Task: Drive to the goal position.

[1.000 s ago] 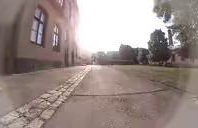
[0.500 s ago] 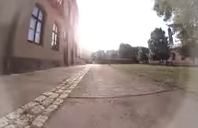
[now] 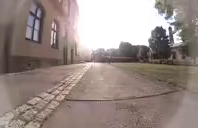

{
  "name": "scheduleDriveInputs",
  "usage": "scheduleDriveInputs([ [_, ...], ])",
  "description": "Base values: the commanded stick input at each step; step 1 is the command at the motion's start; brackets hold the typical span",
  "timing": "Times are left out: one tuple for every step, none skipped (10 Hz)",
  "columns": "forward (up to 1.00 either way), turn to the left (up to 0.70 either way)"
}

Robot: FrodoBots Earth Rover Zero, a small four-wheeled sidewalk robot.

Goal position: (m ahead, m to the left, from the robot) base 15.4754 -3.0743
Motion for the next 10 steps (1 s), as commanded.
scheduleDriveInputs([
  [0.44,0.02],
  [0.44,0.02],
  [0.44,0.0],
  [0.44,-0.13],
  [0.44,-0.25],
  [0.44,-0.11],
  [0.44,0.02],
  [0.44,0.02],
  [0.44,0.02],
  [0.44,0.02],
])
